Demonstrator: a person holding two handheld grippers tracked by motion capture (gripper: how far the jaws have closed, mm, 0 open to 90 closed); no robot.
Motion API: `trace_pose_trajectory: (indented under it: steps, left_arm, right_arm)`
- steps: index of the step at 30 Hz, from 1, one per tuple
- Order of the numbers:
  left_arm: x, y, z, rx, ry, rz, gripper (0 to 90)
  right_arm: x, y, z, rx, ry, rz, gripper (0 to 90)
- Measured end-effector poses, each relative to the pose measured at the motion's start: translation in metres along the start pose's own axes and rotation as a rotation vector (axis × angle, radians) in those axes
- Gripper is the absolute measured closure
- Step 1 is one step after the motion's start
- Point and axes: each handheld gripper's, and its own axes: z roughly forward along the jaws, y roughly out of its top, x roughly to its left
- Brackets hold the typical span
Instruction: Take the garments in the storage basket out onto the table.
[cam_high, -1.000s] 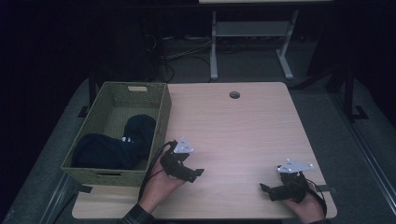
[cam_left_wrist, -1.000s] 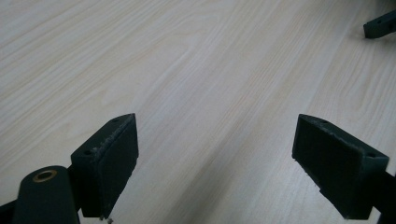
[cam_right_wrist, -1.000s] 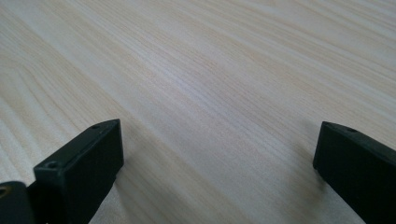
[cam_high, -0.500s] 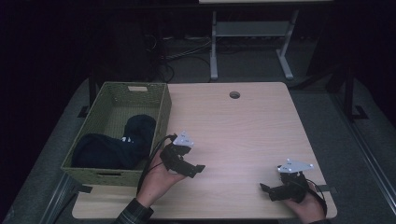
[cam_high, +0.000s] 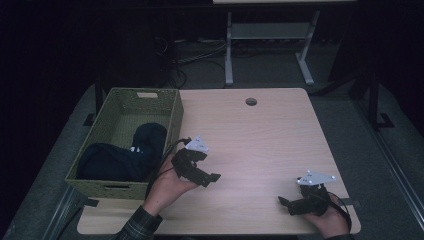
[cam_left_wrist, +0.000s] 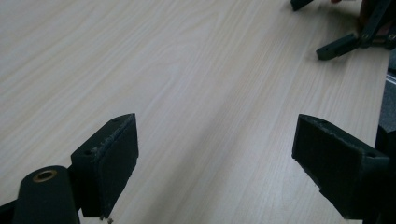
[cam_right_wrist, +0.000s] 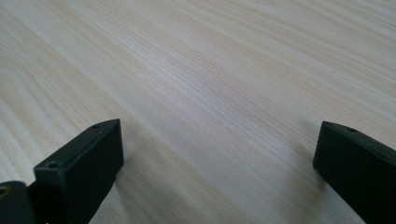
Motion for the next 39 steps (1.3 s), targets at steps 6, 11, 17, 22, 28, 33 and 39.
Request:
trace_pose_trajectory:
  steps: [6,11,17,22,28,33,39]
  left_arm:
    - [0.012,0.007,-0.009,-0.004,-0.006,0.011,14.6]
    - [0.023,0.008,-0.016,-0.012,-0.001,0.006,14.6]
    - [0.028,0.008,-0.028,-0.012,0.001,0.01,14.6]
    - [0.029,0.007,-0.036,-0.002,0.0,0.015,14.6]
    - [0.034,0.006,-0.05,0.007,0.017,0.023,14.7]
    - [0.04,0.002,-0.063,0.009,0.047,0.011,14.7]
    - [0.048,-0.005,-0.079,0.007,0.081,-0.005,14.7]
  right_arm:
    - [0.0,0.0,0.0,0.001,-0.003,0.001,1.5]
    - [0.0,0.0,0.0,0.0,-0.003,0.001,1.5]
    - [0.0,0.0,0.0,0.0,-0.003,0.001,1.5]
    - [0.0,0.0,0.0,0.0,-0.003,0.001,1.5]
    - [0.0,0.0,0.0,0.0,-0.001,0.0,1.5]
    - [0.0,0.0,0.0,0.0,-0.002,0.001,1.6]
    - [0.0,0.0,0.0,0.0,-0.002,0.001,1.6]
